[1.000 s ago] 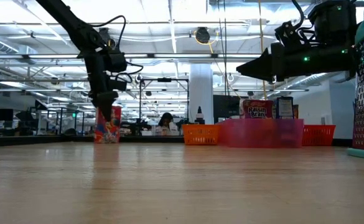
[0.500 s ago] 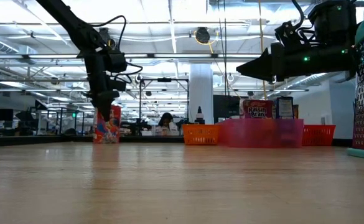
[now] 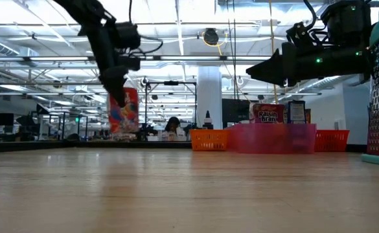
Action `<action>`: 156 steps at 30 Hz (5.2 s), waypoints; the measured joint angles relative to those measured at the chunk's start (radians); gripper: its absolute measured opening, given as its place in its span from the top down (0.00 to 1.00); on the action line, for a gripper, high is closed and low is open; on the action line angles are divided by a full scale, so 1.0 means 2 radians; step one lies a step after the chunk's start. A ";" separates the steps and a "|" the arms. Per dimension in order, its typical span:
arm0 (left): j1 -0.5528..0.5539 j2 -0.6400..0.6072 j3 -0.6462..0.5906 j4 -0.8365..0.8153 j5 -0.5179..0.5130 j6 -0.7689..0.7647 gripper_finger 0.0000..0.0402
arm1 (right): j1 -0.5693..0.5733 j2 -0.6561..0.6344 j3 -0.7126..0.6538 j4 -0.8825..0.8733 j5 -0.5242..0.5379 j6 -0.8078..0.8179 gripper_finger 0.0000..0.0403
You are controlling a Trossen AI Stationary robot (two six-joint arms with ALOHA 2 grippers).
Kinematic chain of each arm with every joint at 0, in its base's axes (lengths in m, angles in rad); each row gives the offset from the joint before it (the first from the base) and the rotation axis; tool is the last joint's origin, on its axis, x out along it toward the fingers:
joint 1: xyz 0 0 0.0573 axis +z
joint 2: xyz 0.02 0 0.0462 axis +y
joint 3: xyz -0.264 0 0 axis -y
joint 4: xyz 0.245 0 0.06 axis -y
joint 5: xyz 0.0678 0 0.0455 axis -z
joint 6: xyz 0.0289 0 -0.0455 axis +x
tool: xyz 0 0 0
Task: Pick & Place Kitchen Items
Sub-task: Put the red cereal box into the pink bin
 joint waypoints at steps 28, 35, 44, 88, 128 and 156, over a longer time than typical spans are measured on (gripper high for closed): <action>-0.278 -0.015 0.000 0.230 -0.060 -0.028 0.80 | 0.000 0.000 0.067 -0.094 -0.095 0.024 0.37; -0.296 0.024 0.001 0.276 -0.070 -0.016 0.78 | 0.000 0.000 0.070 -0.093 -0.118 0.030 0.37; -0.308 0.071 0.022 0.308 -0.058 -0.011 0.78 | 0.000 0.018 0.101 -0.133 -0.141 0.029 0.37; -0.314 0.129 0.107 0.230 -0.086 -0.001 0.78 | 0.010 0.068 0.146 -0.135 -0.221 0.040 0.37; -0.279 0.125 0.107 0.153 -0.103 -0.043 0.63 | -0.022 0.061 0.164 -0.191 -0.179 0.011 0.83; -0.263 0.117 0.106 0.093 -0.111 -0.093 0.63 | -0.157 0.012 0.102 -0.082 -0.089 -0.003 0.85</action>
